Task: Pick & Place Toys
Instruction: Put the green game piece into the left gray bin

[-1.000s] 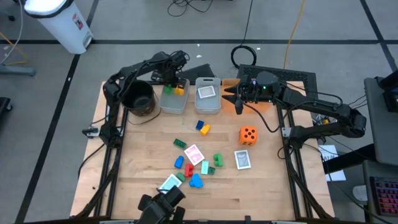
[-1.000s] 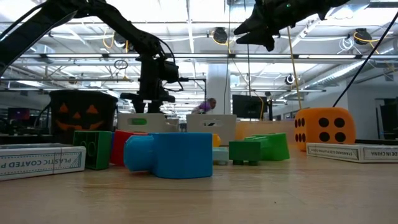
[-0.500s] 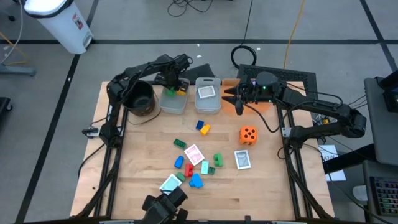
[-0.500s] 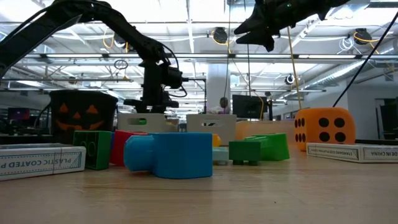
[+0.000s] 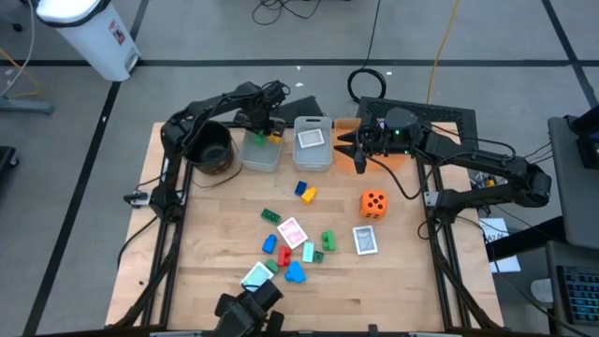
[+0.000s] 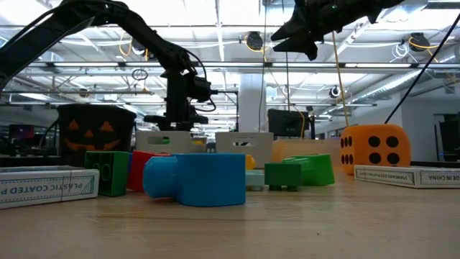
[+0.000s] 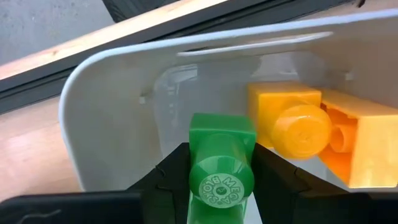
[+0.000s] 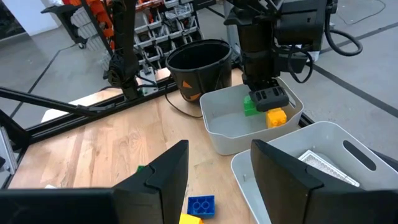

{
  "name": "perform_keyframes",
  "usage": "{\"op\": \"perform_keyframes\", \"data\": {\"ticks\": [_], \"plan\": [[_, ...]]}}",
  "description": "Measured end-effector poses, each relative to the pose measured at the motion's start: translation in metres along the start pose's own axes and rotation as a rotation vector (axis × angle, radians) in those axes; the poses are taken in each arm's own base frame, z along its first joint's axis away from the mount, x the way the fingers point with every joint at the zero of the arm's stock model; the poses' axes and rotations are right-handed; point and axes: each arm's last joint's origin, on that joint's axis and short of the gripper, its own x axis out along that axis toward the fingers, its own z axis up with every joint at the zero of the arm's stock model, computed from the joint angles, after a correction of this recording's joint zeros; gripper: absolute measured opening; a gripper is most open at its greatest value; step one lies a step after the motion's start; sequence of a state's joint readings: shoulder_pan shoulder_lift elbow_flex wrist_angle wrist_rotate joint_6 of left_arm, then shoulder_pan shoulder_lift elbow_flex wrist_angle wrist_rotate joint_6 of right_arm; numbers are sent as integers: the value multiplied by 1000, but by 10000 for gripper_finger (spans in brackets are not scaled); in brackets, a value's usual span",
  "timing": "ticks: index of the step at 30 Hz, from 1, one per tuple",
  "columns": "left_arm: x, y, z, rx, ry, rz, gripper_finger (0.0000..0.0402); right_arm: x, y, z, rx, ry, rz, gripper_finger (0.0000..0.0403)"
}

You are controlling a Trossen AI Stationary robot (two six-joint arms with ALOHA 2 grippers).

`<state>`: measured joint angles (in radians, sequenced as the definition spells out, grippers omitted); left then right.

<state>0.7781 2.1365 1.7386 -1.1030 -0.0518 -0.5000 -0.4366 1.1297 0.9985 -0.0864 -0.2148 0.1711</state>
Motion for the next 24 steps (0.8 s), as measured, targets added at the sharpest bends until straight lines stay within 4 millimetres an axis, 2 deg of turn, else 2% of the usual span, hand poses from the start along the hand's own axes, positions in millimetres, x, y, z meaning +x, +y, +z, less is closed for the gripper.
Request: {"op": "perform_keyframes", "data": {"ticks": [13,24], "plan": [[1,12,7,-55,8,-20,132,0,0,0,0,0,0,167],[1,12,8,-47,-5,-29,132,0,0,0,0,0,0,166]]}}
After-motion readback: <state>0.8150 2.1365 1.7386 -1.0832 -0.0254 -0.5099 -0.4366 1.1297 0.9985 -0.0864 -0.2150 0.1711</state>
